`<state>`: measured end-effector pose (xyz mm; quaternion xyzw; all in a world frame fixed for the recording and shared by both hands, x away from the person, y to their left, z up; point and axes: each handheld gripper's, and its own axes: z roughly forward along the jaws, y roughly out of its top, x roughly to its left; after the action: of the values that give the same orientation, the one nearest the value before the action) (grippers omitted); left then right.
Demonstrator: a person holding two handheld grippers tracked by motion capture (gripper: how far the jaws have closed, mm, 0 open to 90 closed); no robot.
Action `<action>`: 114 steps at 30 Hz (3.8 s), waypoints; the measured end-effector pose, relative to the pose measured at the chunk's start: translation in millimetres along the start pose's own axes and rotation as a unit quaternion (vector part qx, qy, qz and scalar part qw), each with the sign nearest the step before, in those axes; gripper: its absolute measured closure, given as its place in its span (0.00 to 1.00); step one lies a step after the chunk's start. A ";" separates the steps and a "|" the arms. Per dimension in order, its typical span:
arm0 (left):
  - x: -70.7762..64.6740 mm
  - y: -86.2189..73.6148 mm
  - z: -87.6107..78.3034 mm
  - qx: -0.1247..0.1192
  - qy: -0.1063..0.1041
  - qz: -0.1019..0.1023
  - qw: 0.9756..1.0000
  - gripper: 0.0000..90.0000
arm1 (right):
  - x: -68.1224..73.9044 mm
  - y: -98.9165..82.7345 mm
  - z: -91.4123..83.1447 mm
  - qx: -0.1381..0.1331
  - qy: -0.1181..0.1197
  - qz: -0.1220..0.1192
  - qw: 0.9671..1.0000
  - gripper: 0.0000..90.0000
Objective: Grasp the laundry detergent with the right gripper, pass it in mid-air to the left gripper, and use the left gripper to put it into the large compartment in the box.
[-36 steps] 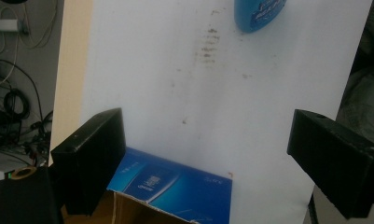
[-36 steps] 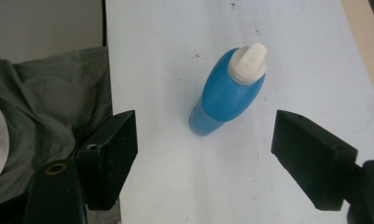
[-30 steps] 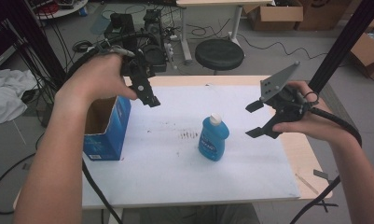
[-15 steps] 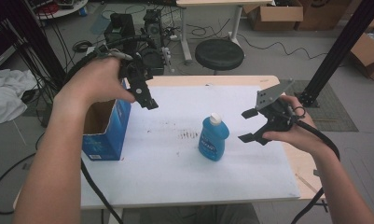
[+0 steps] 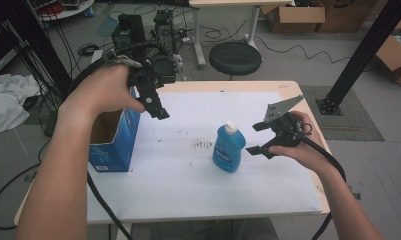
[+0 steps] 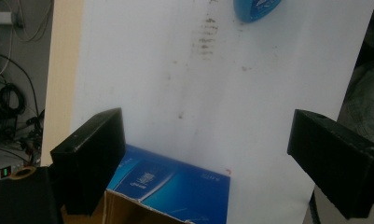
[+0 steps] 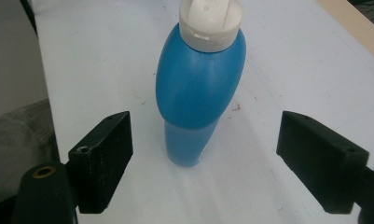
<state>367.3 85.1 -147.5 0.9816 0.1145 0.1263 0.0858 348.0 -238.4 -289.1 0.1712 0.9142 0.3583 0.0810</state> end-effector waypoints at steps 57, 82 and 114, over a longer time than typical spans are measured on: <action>-0.8 -7.3 4.9 0.004 0.001 -0.010 1.000 0.12 | 12.2 9.8 79.6 0.022 -0.052 0.027 0.998 0.37; 1.1 -8.8 8.0 0.001 -0.003 -0.009 1.000 0.12 | 4.8 10.7 80.5 0.004 -0.002 -0.005 1.000 0.47; -20.0 13.7 -7.2 -0.066 -0.049 0.031 0.996 0.10 | 12.7 99.2 51.1 -0.019 0.199 -0.167 0.966 0.48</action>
<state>349.3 68.1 -142.5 0.9819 0.0708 0.0880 0.1519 375.3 -133.6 -259.0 -0.0602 0.9206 0.3838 -0.0402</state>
